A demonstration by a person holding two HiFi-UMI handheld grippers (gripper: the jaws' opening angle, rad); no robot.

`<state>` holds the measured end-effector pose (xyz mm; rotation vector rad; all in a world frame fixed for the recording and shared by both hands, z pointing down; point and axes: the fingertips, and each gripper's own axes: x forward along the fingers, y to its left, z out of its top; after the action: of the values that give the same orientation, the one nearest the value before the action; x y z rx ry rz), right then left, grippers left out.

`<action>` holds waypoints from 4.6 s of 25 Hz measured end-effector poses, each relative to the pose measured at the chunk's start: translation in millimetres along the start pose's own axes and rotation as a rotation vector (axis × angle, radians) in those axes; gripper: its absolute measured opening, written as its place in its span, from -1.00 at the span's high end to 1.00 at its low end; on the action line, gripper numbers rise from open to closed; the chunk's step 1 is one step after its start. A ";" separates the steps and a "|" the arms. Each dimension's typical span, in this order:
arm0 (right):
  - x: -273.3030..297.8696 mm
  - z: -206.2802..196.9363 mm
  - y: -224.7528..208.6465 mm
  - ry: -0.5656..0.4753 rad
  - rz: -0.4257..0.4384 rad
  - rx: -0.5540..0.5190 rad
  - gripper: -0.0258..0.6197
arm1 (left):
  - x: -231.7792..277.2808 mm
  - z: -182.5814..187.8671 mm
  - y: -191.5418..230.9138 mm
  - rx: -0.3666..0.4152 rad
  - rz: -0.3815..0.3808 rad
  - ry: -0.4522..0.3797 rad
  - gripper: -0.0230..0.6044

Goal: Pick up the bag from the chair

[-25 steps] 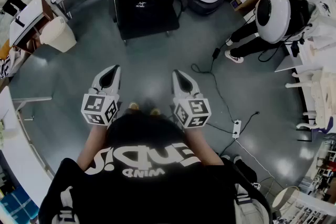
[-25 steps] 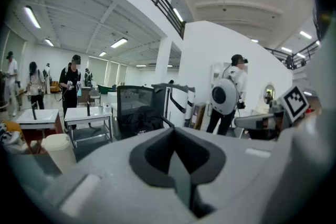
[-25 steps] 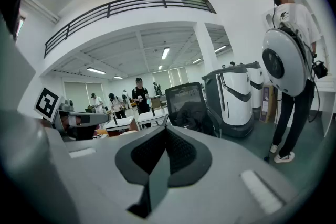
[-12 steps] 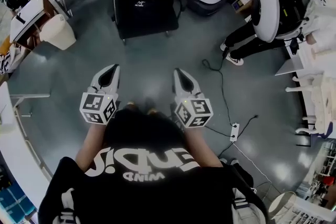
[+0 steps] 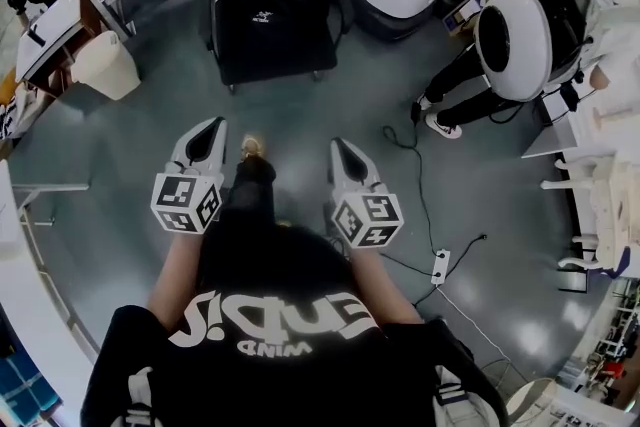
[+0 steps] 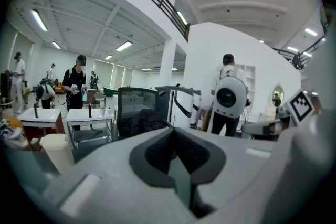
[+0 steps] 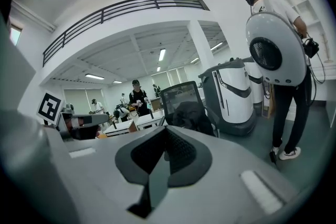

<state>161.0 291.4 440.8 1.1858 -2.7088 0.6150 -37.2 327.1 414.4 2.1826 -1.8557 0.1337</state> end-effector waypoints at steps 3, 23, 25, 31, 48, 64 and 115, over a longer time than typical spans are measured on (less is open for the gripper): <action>22.5 7.1 -14.7 -0.002 -0.010 0.007 0.91 | 30.9 7.0 8.6 -0.005 -0.012 -0.005 0.93; 259.2 118.4 -106.5 -0.028 -0.087 0.058 0.91 | 261.3 92.0 139.0 -0.009 -0.076 0.031 0.93; 282.6 132.5 -112.4 -0.037 -0.097 0.059 0.91 | 283.3 102.4 154.3 -0.007 -0.084 0.035 0.93; 328.0 152.4 -113.9 -0.051 -0.122 0.063 0.91 | 320.6 120.8 181.1 0.007 -0.129 0.035 0.93; 439.3 192.8 -159.2 -0.041 -0.149 0.077 0.91 | 445.0 144.8 240.4 -0.009 -0.177 0.056 0.92; 519.7 226.8 -191.8 0.029 -0.074 0.065 0.65 | 518.3 159.8 278.2 -0.035 -0.144 0.059 0.57; 739.7 49.5 -327.5 0.376 0.018 0.161 0.53 | 745.2 -62.1 341.9 -0.091 -0.168 0.534 0.16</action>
<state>-105.7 -429.6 697.5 0.9609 -2.3917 0.9661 -235.8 -415.5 706.2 1.9770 -1.3521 0.5290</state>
